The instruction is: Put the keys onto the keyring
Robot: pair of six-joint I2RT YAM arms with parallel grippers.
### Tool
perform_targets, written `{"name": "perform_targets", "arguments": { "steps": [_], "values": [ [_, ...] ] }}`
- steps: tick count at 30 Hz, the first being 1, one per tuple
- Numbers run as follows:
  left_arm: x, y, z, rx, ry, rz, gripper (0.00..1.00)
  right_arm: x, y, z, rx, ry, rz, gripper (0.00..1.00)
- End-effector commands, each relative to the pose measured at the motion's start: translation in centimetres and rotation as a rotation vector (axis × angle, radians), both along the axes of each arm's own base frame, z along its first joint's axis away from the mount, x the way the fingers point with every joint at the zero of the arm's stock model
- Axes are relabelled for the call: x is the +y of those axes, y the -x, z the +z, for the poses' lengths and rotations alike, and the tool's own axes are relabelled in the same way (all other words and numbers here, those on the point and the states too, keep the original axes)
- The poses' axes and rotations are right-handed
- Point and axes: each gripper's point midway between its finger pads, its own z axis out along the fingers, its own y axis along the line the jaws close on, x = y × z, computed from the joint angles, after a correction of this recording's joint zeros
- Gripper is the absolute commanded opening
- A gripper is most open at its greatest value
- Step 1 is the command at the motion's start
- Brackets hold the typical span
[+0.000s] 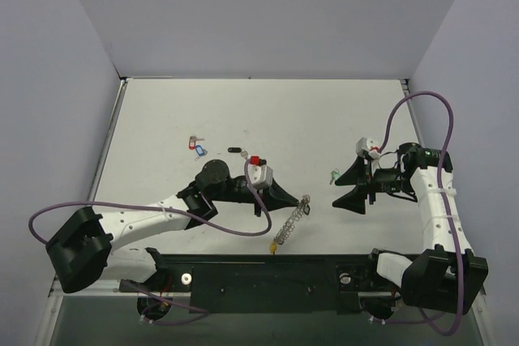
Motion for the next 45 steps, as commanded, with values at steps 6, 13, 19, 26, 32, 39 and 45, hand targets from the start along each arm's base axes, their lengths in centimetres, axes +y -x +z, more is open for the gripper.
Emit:
{"name": "perform_targets", "arguments": {
  "steps": [6,13,19,26,32,39,45],
  "values": [
    [-3.7,-3.4,1.5,0.307,-0.042,0.084,0.00,1.3,2.1,0.9,-0.033,0.037,0.120,0.68],
    [-4.7,-3.6,-0.2,0.292,-0.087,0.112,0.00,2.2,4.7,2.5,-0.102,0.060,0.354,0.65],
    [-5.4,-2.4,-1.0,0.212,-0.122,0.104,0.00,3.1,4.6,2.6,-0.095,0.055,0.430,0.58],
    [-5.6,-2.7,-1.0,0.163,-0.125,0.152,0.00,4.2,5.8,2.2,-0.071,0.028,0.501,0.29],
    [-5.2,-3.7,-0.8,0.133,-0.116,0.219,0.00,4.1,5.9,1.2,-0.051,0.054,0.442,0.25],
    [-5.6,-3.6,-0.2,0.126,-0.099,0.205,0.00,4.3,4.7,0.1,-0.072,0.062,0.396,0.26],
    [-6.1,-3.0,-0.2,0.129,-0.100,0.176,0.00,4.2,4.2,0.3,-0.076,0.063,0.386,0.29]
  ]
}}
